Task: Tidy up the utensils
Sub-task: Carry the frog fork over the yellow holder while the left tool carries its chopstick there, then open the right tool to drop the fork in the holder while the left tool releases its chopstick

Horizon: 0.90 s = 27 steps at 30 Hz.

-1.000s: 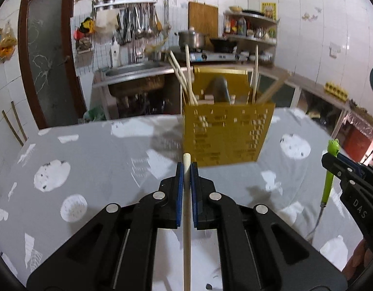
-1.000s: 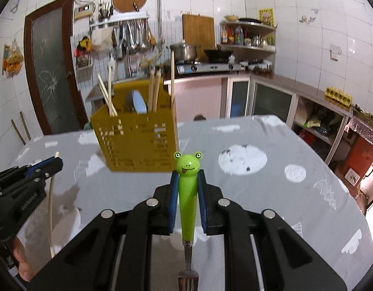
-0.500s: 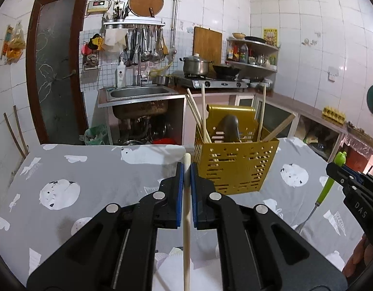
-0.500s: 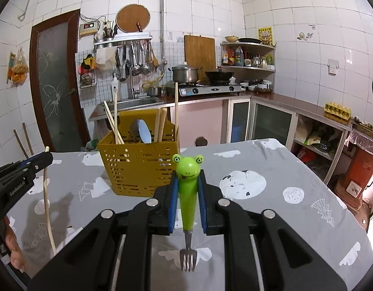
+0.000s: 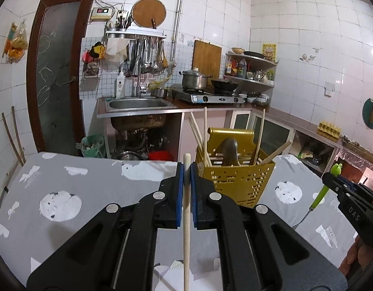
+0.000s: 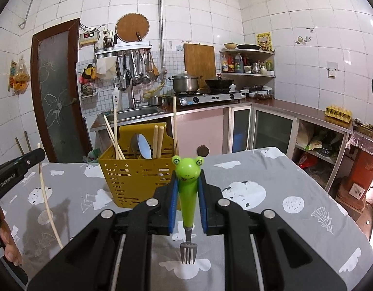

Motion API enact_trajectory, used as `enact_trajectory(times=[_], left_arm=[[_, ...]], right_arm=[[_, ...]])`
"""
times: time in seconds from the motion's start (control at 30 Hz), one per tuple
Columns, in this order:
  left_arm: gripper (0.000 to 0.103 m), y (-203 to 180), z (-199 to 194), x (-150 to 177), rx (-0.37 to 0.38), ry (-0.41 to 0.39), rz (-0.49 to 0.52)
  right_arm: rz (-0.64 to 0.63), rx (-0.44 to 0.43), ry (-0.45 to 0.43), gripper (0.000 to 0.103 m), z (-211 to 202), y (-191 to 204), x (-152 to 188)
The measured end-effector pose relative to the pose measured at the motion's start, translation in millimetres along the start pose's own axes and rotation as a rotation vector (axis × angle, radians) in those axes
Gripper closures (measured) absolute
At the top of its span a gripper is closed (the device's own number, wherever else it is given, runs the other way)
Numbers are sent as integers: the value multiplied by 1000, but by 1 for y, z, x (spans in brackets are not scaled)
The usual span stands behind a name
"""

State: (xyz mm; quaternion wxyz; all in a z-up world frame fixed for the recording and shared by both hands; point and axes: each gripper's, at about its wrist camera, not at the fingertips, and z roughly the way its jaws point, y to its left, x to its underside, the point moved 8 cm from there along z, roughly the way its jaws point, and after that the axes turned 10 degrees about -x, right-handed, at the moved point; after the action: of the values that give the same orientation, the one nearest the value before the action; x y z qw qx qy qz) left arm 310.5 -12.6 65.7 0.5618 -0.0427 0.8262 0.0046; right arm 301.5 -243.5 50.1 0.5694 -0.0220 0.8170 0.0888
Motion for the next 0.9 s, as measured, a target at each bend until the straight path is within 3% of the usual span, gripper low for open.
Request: enact_trajectory(times=[0.53,0.77,0.9], left_arm=[[98,-8,-6,-47,26,-88,-6],[98,-21,-21,-102,79,-155,-16],[98,-31,-29,-139,72,-223,-17]], right_arm=[[-48,-61,-48,87,-6,19,-41],[-59,-90,-95,87,-15,28,-84],[-51,-112,-133,87,-18,36,-118]])
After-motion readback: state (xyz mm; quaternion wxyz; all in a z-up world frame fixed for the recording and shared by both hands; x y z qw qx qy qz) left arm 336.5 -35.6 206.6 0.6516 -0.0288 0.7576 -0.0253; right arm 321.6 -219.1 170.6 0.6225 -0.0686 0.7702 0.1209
